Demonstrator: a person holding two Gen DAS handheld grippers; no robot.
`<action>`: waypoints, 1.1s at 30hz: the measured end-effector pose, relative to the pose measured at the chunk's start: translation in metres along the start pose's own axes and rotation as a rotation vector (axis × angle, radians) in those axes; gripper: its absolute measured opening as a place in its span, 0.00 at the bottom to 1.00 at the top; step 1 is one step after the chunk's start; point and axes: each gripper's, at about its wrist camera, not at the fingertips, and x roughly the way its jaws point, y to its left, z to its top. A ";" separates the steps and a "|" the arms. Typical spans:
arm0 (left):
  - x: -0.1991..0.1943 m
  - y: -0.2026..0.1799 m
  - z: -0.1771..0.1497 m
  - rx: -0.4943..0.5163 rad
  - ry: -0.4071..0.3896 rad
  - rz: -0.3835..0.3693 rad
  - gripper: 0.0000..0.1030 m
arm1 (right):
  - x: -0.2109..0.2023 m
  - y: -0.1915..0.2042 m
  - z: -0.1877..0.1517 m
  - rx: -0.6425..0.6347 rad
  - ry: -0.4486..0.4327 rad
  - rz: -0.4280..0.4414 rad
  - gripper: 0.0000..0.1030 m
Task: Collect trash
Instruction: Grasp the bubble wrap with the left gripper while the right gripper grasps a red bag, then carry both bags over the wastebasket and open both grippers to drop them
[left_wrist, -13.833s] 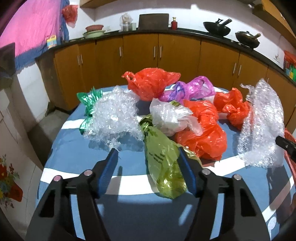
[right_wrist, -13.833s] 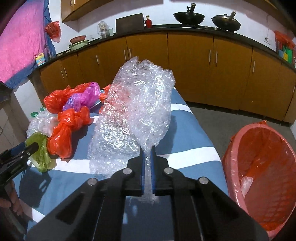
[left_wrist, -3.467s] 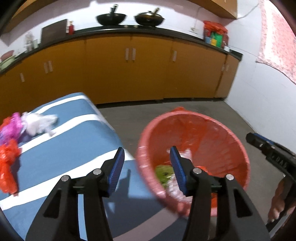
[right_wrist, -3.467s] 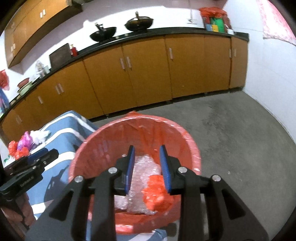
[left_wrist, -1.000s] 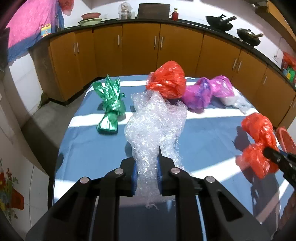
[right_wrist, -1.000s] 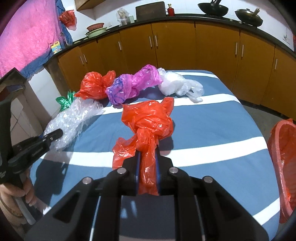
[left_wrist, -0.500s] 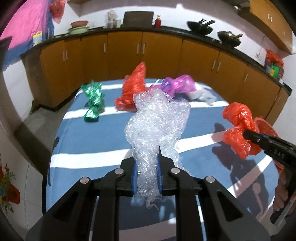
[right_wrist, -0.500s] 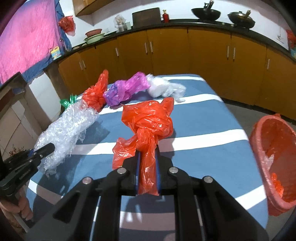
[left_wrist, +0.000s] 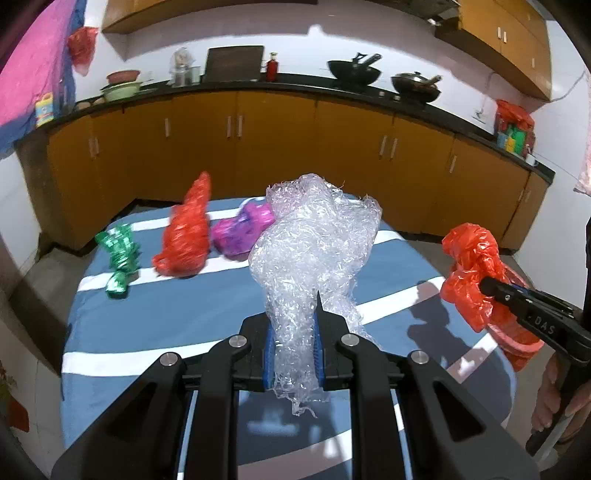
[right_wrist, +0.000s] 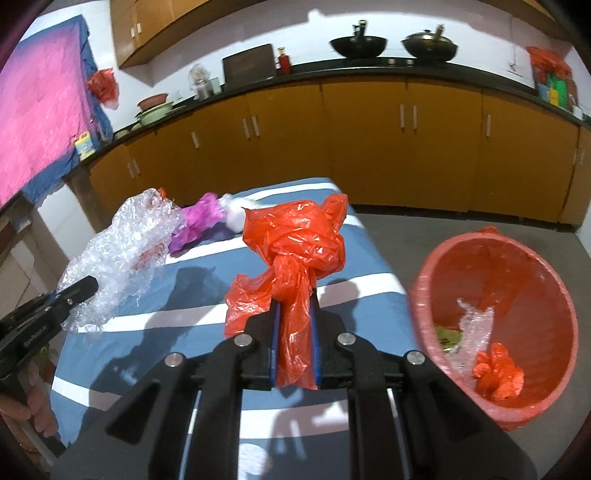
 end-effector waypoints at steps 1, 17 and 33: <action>0.001 -0.007 0.002 0.008 -0.002 -0.007 0.16 | -0.001 -0.004 0.000 0.006 -0.004 -0.005 0.14; 0.028 -0.104 0.012 0.109 -0.001 -0.127 0.16 | -0.041 -0.111 -0.006 0.131 -0.054 -0.144 0.14; 0.049 -0.188 0.010 0.175 0.030 -0.246 0.16 | -0.057 -0.179 -0.018 0.197 -0.069 -0.275 0.14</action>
